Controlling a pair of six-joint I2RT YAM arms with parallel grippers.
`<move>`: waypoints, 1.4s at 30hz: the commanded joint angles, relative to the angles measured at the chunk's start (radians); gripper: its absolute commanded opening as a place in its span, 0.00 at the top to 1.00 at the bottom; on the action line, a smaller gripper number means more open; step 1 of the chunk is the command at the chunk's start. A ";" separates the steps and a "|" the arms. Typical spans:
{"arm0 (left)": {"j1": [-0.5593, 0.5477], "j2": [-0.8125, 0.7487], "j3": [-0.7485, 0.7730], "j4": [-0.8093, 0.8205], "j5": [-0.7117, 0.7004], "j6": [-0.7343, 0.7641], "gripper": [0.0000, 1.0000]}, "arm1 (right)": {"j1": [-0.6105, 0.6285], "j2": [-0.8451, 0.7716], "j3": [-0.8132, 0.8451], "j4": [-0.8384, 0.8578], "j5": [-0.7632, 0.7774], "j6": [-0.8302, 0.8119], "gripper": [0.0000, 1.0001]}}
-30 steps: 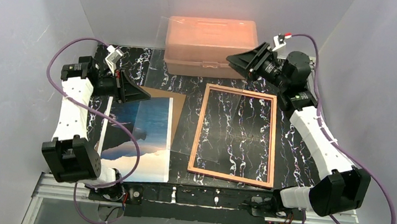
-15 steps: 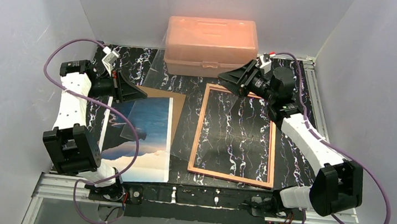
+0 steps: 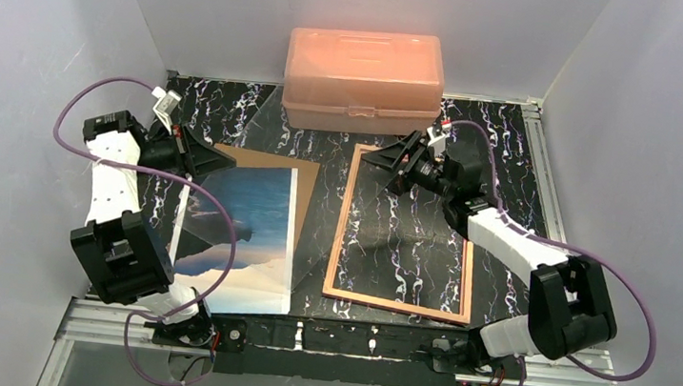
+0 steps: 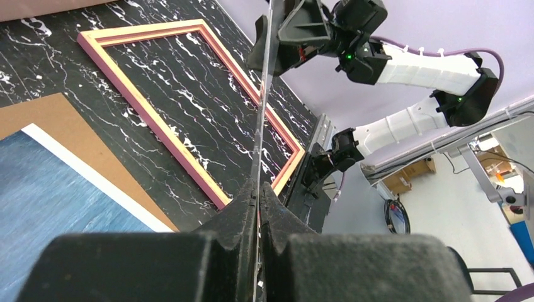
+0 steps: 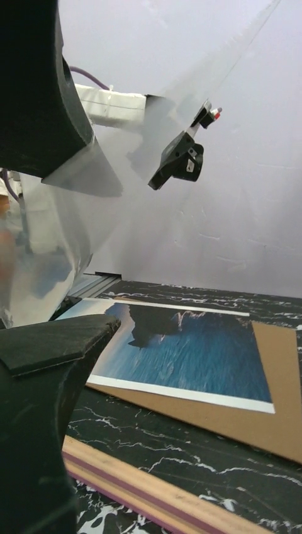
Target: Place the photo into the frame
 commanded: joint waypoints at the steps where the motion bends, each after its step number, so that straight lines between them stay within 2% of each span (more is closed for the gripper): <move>1: 0.016 -0.007 -0.044 -0.184 0.201 0.029 1.00 | 0.042 0.034 -0.042 0.161 0.027 0.045 0.23; 9: 0.016 -0.012 -0.179 -0.184 0.199 0.079 1.00 | 0.180 0.158 -0.084 0.302 0.096 0.092 0.24; 12: 0.017 -0.006 -0.219 -0.184 0.198 0.103 1.00 | 0.185 0.193 -0.125 0.381 0.109 0.128 0.28; 15: 0.025 0.008 -0.257 -0.185 0.196 0.141 1.00 | 0.174 0.193 -0.158 0.372 0.133 0.141 0.29; 22: 0.104 0.085 -0.295 -0.184 0.198 0.178 1.00 | 0.168 0.183 -0.182 0.341 0.159 0.151 0.20; 42: 0.215 0.177 -0.343 -0.185 0.198 0.222 1.00 | 0.323 0.381 -0.236 0.559 0.185 0.265 0.13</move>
